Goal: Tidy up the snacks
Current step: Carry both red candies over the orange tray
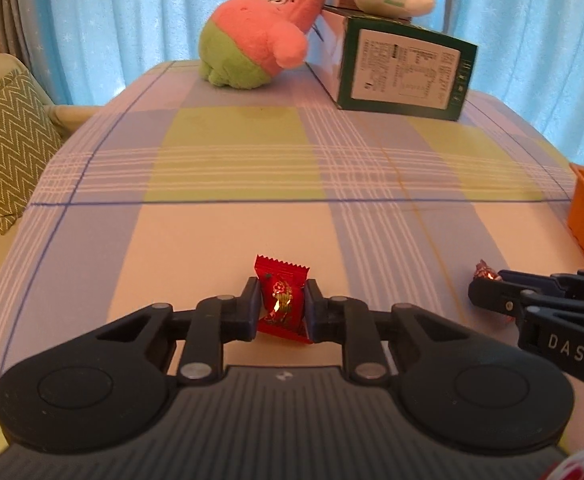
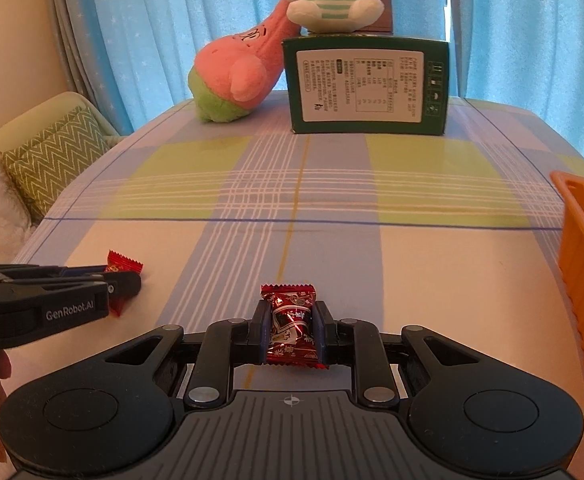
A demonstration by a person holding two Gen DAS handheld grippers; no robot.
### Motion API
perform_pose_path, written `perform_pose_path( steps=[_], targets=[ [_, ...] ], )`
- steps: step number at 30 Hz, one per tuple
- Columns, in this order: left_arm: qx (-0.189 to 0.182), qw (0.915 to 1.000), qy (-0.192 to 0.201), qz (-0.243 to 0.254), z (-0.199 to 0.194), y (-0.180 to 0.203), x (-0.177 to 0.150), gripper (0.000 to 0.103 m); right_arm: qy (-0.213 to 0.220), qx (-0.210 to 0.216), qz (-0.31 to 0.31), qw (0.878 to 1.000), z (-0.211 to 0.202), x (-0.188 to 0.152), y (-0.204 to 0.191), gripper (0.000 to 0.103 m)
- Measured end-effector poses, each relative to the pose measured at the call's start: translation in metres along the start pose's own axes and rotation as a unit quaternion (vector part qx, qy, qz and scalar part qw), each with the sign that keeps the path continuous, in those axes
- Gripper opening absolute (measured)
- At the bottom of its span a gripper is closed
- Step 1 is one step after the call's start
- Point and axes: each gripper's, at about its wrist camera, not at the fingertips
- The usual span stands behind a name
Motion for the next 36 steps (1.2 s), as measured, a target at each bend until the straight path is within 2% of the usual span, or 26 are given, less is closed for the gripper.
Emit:
perform_pose_path(
  steps=[5, 13, 24, 30, 36],
  targets=[
    [-0.014, 0.9999, -0.003, -0.006, -0.028, 0.016, -0.014, 0.02, -0.007, -0.008, 0.015, 1.0, -0.032, -0.013, 0.006, 0.022],
    [-0.023, 0.9996, 0.008, -0.015, -0.098, 0.039, -0.03, 0.02, -0.007, -0.013, 0.026, 1.0, -0.098, -0.028, -0.001, 0.022],
    [-0.037, 0.9989, 0.022, -0.02, -0.19, 0.061, -0.061, 0.02, 0.016, -0.01, 0.02, 1.0, -0.19, -0.052, -0.02, 0.022],
    [-0.045, 0.9983, 0.037, -0.007, -0.226, 0.075, -0.068, 0.02, 0.034, -0.022, 0.01, 0.999, -0.225, -0.062, -0.02, 0.022],
    [-0.056, 0.9977, 0.038, 0.007, -0.242, 0.091, -0.074, 0.02, 0.041, -0.028, 0.014, 0.999, -0.247, -0.072, -0.013, 0.022]
  ],
)
Point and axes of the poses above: each gripper's, at about its wrist camera, not at the fingertips, and z roughly the way its jaws point, y to its right, x to its top, and after that the axes turned 1 degree about -z, right-handed
